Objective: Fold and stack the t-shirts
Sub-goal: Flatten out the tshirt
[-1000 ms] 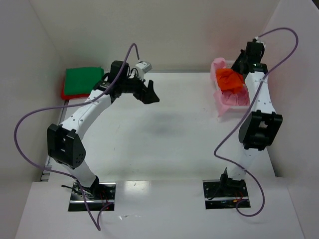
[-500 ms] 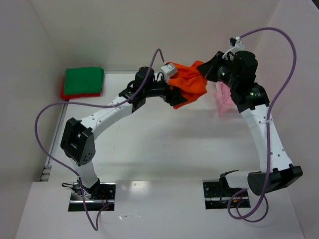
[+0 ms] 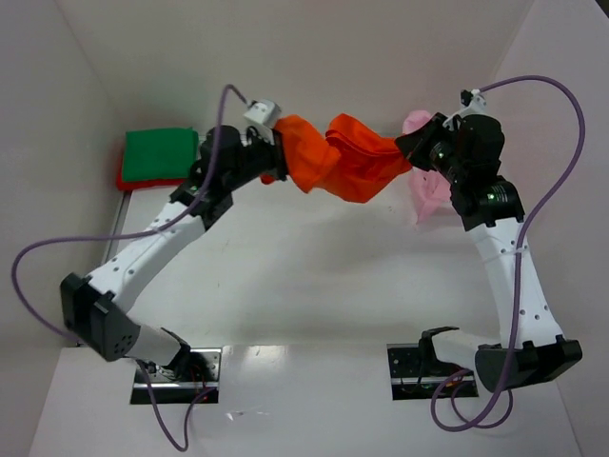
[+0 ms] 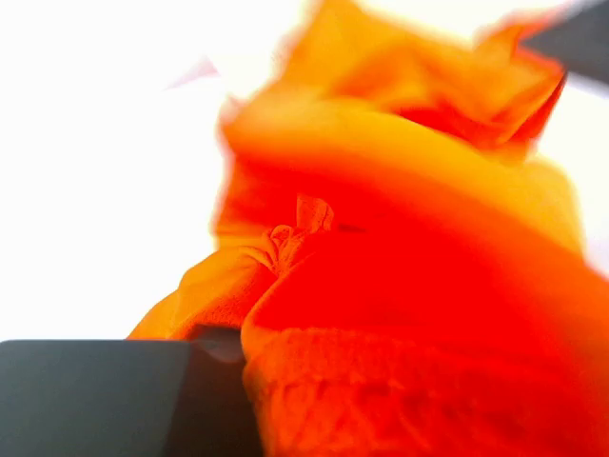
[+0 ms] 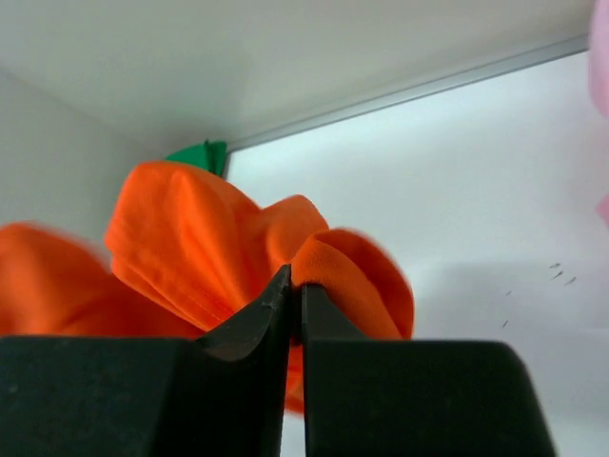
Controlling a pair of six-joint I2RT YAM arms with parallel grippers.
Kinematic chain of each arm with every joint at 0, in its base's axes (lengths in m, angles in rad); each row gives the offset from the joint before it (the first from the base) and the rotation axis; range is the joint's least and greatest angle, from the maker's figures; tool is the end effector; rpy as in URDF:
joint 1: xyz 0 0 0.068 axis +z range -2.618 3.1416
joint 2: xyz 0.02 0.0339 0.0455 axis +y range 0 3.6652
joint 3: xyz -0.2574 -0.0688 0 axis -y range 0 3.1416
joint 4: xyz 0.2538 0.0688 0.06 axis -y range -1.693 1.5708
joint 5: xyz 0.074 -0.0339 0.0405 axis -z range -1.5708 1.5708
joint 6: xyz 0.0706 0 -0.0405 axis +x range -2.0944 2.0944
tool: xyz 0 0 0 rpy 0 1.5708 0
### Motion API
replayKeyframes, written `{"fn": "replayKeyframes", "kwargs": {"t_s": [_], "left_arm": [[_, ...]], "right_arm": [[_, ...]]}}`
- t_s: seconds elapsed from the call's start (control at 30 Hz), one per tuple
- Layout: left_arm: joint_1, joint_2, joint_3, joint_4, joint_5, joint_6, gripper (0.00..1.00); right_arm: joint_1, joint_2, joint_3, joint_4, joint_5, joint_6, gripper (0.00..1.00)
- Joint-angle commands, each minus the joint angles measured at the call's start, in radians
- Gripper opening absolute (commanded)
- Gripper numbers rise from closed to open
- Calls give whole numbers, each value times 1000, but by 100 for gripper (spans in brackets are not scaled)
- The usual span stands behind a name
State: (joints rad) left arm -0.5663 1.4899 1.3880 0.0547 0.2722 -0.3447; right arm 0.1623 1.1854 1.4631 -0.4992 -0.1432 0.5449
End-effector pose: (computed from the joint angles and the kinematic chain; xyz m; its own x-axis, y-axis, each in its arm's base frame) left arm 0.3271 -0.2304 0.3972 -0.2887 -0.2021 -0.9358 0.6862 0.6380 -0.3495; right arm 0.2858 0.0570 0.4477 -0.3395 0.4643 -0.8180 -0.1419 0.8345 0.5325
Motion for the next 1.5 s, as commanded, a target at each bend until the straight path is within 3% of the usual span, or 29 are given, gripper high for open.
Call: {"fn": "replayKeyframes", "kwargs": {"t_s": [0.0,0.17,0.4,0.57,0.63,0.67,0.73,0.77,0.8,0.87,0.9,1.03,1.2,1.47], "left_arm": [[68,-172,28,-72,-159,73,0],[132,-247,29,-133,-182,93,0],[225,-306,0,-128,-222,35,0],[316,-284,150,-159,-240,-78,0],[328,-298,151,-138,-240,-79,0],[329,-298,151,-127,-222,-79,0],[329,-298,184,-127,-183,-79,0],[329,-280,204,-145,-165,-67,0],[329,-269,224,-145,-115,-47,0],[329,-250,255,-154,-56,-31,0],[329,-209,313,-179,35,-22,0],[329,-162,377,-197,174,0,0],[318,-97,431,-251,211,33,0],[309,12,537,-407,183,1,0]], "right_arm": [[-50,19,2,94,65,4,11],[-50,66,2,131,106,4,4],[-60,66,-60,180,140,35,3],[-70,88,-37,169,235,73,4],[-79,88,-37,169,258,95,14],[-90,88,-50,178,258,107,32],[-101,77,-81,198,225,107,37],[-101,77,-90,209,194,107,45],[-101,77,-90,220,179,107,66],[-101,77,-90,229,154,107,83],[-101,100,-80,249,67,80,90],[-89,135,-43,316,-111,53,92],[60,148,-43,445,-223,7,97],[302,148,-64,602,-151,-155,100]]}}
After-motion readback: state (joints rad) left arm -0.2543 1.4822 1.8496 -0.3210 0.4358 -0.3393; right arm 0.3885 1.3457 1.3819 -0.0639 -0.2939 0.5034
